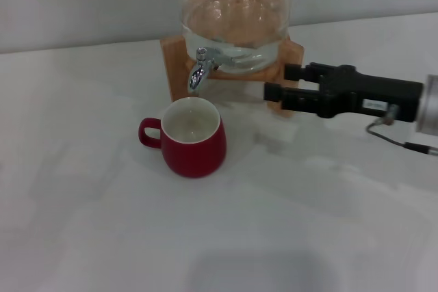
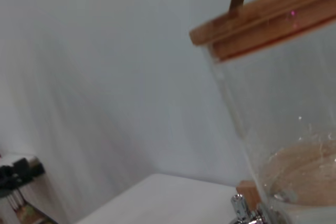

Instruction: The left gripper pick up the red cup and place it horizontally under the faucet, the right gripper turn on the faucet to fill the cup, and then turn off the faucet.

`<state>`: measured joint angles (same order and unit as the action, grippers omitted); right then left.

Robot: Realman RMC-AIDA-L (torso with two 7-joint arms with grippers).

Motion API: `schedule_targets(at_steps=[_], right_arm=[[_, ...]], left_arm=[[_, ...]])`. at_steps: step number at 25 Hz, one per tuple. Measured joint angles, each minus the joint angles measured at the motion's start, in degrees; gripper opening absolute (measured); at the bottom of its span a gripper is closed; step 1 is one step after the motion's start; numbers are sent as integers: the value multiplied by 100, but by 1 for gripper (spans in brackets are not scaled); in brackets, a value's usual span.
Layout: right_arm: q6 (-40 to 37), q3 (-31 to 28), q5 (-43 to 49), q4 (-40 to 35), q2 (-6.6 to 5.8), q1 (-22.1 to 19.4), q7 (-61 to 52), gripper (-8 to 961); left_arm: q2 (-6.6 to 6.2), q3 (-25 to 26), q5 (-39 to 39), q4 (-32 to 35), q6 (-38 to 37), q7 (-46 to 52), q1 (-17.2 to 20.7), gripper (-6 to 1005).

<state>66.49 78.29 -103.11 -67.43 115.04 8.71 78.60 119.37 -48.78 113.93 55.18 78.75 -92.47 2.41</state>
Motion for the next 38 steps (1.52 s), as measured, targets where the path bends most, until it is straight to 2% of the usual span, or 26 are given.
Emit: schedule_targets(at_steps=[10,16,24,38], right_arm=[[-1385,1053,18,-355,5,52,-136,780],[-2021,1449,-21,-464,10,115,-136,781],[-2323,1635,-54,-536,15,174,-135,781],[-2412,1971,-99,-792,18,255,-135,781]], left_arm=[[4,-53,-107,33,18,1,48,849],[-2,-59,-116,33,36,1,49,849],[-1,-55,-165,30,80,1,50,840],[-9,-22,-277,16,35,18,34,836]])
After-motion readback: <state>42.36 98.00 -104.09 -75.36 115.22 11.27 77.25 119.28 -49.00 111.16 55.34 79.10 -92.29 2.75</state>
